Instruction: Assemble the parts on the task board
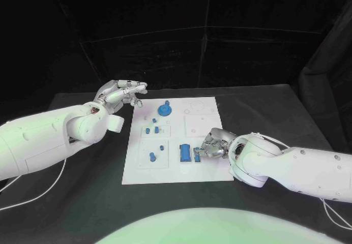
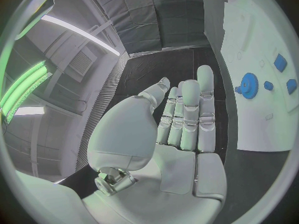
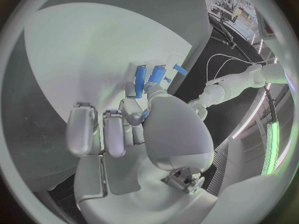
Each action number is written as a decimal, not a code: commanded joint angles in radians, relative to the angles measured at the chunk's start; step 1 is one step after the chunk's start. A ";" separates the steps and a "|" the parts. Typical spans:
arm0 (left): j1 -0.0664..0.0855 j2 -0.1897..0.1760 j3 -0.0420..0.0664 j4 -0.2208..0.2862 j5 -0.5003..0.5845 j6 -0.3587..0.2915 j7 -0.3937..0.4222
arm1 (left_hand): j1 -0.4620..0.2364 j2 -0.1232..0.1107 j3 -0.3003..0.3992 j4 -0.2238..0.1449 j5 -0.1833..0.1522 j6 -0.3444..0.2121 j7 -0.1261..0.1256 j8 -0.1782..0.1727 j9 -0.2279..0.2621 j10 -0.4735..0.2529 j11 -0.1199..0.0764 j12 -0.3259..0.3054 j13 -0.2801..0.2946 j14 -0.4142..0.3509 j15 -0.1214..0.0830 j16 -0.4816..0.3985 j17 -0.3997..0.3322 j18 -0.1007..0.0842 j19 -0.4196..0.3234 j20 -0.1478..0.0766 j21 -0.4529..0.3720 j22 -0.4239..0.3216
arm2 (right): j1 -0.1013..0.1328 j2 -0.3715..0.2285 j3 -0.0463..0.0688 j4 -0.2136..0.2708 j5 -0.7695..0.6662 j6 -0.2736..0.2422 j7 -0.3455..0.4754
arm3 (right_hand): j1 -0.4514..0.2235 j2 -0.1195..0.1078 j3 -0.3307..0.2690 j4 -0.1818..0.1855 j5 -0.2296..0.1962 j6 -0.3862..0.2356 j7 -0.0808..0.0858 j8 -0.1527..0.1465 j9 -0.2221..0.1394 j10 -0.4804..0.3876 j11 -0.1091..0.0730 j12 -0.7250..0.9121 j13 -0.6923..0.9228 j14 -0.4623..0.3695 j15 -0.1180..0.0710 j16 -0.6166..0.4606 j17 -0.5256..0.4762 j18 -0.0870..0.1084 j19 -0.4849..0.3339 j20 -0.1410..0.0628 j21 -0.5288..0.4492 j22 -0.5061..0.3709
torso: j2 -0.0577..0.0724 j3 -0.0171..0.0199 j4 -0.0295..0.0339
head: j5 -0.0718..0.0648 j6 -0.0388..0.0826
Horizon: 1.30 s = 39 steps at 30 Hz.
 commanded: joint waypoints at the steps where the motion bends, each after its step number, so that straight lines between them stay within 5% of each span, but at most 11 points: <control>1: 0.002 -0.001 0.001 0.003 0.003 0.014 0.002 | 0.007 -0.001 -0.005 0.001 -0.002 0.004 -0.003 0.006 0.001 -0.007 0.000 0.005 0.001 -0.007 -0.001 -0.002 -0.001 0.013 0.005 0.003 -0.005 -0.001 | 0.000 0.004 -0.001 0.001 -0.011 0.042 -0.007 | -0.008 -0.002 -0.005 -0.003 -0.007 0.008 0.001 0.004 0.001 0.004 -0.004 0.002 -0.001 0.067 -0.008 0.004 0.055 -0.010 0.006 -0.004 0.003 0.001 | 0.000 0.0003 -0.0022 | 0.001 -0.001; 12: 0.002 -0.001 0.001 0.003 0.003 0.017 -0.002 | 0.006 -0.002 -0.007 0.002 -0.002 0.003 -0.002 0.006 0.000 -0.008 0.000 0.005 0.001 -0.009 0.000 -0.002 -0.003 0.013 0.005 0.003 -0.005 -0.002 | 0.000 0.011 -0.001 -0.007 -0.018 0.056 -0.011 | -0.002 -0.001 -0.007 -0.007 -0.011 0.008 0.000 0.004 0.002 0.004 -0.005 0.000 -0.002 0.067 -0.010 0.003 0.053 -0.010 0.007 -0.005 0.003 0.002 | 0.000 0.0007 -0.0008 | 0.004 -0.005; 22: 0.002 -0.002 0.001 0.003 0.003 0.017 -0.003 | 0.006 -0.002 -0.007 0.002 -0.002 0.003 -0.002 0.006 0.000 -0.008 0.000 0.005 0.001 -0.009 0.000 -0.002 -0.003 0.013 0.005 0.003 -0.005 -0.002 | 0.000 0.006 -0.001 -0.009 -0.042 0.020 0.003 | -0.046 0.005 -0.070 0.001 -0.239 0.006 0.003 0.002 0.010 0.006 -0.001 0.002 0.002 0.066 -0.007 0.001 0.051 -0.010 0.005 -0.004 0.001 0.000 | 0.000 0.0005 -0.0021 | 0.004 -0.004; 30: 0.002 -0.002 0.001 -0.001 0.003 0.016 -0.001 | 0.005 -0.002 -0.007 0.002 -0.002 0.003 -0.002 0.006 0.000 -0.008 0.000 0.005 0.001 -0.009 0.000 -0.002 -0.003 0.013 0.005 0.003 -0.006 -0.002 | 0.005 -0.043 0.000 0.002 0.062 -0.075 0.186 | -0.058 -0.013 -0.124 0.000 -0.289 -0.062 0.024 -0.033 -0.001 -0.020 0.016 -0.039 -0.029 0.061 0.005 -0.014 0.029 -0.007 -0.005 0.003 -0.013 -0.021 | -0.006 0.0006 -0.0017 | 0.003 0.007; 33: 0.002 -0.002 0.001 -0.004 0.010 0.016 0.003 | 0.002 -0.003 -0.011 0.003 -0.002 0.001 -0.001 0.006 0.000 -0.009 0.001 0.006 0.001 -0.011 0.001 -0.004 -0.008 0.013 0.005 0.003 -0.007 -0.003 | 0.022 -0.059 0.000 -0.016 0.173 -0.108 0.338 | -0.025 -0.005 -0.140 -0.011 -0.287 -0.106 0.042 -0.052 -0.012 -0.092 0.033 -0.166 -0.134 0.041 0.020 -0.069 -0.052 0.014 -0.053 0.017 -0.082 -0.131 | -0.012 -0.0022 -0.0032 | -0.001 0.022; 36: 0.002 0.002 0.001 -0.014 0.039 0.018 0.010 | -0.002 -0.005 -0.020 0.005 -0.002 0.001 -0.003 0.008 0.000 -0.013 0.001 0.007 0.000 -0.039 0.002 -0.031 -0.034 0.012 -0.010 0.005 -0.023 -0.012 | 0.053 -0.063 0.000 -0.062 0.375 -0.123 0.544 | 0.094 0.027 -0.124 -0.063 -0.270 -0.144 0.061 -0.056 -0.018 -0.256 0.050 -0.410 -0.331 -0.052 0.035 -0.294 -0.333 0.082 -0.232 0.033 -0.353 -0.513 | -0.023 -0.0064 -0.0051 | -0.007 0.036; 38: 0.002 0.008 0.001 -0.025 0.059 0.020 0.012 | -0.006 -0.005 -0.029 0.008 0.000 -0.001 -0.001 0.009 -0.001 -0.022 0.005 0.000 -0.005 -0.078 0.007 -0.082 -0.061 0.011 -0.043 0.009 -0.056 -0.031 | 0.073 -0.057 0.000 -0.101 0.505 -0.099 0.654 | 0.153 0.047 -0.108 -0.088 -0.268 -0.163 0.074 -0.061 -0.022 -0.311 0.063 -0.487 -0.392 -0.137 0.047 -0.483 -0.532 0.105 -0.323 0.044 -0.504 -0.684 | -0.033 -0.0087 -0.0062 | -0.010 0.046; 39: 0.002 0.010 0.001 -0.028 0.063 0.021 0.013 | -0.007 -0.005 -0.031 0.009 0.002 -0.002 -0.001 0.008 -0.001 -0.026 0.007 -0.004 -0.007 -0.094 0.010 -0.104 -0.072 0.010 -0.056 0.011 -0.069 -0.038 | 0.077 -0.054 0.000 -0.113 0.536 -0.088 0.681 | 0.165 0.052 -0.103 -0.091 -0.268 -0.170 0.079 -0.063 -0.025 -0.326 0.067 -0.517 -0.416 -0.166 0.052 -0.546 -0.594 0.104 -0.333 0.048 -0.524 -0.696 | -0.037 -0.0105 -0.0067 | -0.011 0.047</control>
